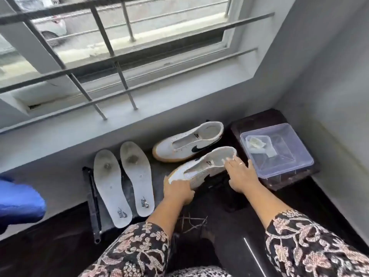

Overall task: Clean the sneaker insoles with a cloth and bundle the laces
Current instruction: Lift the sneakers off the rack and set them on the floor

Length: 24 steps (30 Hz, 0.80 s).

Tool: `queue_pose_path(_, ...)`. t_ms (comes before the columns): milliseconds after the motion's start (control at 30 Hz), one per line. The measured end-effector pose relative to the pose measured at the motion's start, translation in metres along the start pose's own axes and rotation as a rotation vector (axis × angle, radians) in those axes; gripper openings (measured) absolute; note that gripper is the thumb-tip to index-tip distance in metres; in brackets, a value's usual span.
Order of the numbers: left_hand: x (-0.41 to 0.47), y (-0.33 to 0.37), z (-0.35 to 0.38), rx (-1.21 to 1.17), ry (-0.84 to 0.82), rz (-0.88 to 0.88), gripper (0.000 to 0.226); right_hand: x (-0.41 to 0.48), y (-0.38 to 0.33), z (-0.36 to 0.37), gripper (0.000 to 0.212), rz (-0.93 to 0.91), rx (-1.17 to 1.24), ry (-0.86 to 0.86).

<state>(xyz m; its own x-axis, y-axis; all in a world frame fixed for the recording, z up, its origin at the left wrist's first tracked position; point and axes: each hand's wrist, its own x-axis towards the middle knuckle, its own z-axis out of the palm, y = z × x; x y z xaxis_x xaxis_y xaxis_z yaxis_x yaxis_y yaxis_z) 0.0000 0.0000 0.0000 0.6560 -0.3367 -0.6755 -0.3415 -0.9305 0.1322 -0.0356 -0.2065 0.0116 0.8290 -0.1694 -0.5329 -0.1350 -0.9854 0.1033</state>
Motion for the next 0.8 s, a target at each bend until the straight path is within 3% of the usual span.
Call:
queue_pose_path(100,0.003,-0.01,0.004,-0.028,-0.215,-0.078,0.041,0.016,0.005,-0.004,0.064,-0.067,-0.134,-0.025)
queue_pose_path(300,0.017,-0.017,0.014,-0.099,-0.291,-0.145,0.045,0.043,0.006,-0.002,0.037,-0.124,-0.231,-0.06)
queue_pose_path(367,0.022,-0.011,0.012,-0.151,-0.192,-0.1,0.036,0.049,0.008,-0.002,0.034,-0.146,-0.251,-0.049)
queue_pose_path(533,0.035,0.019,-0.01,-0.379,0.291,0.093,0.021,0.061,0.015,-0.004,0.029,-0.215,-0.309,-0.045)
queue_pose_path(800,0.077,0.063,-0.049,-0.434,0.484,0.192,0.021,0.065,0.032,-0.015,0.028,-0.427,-0.271,0.052)
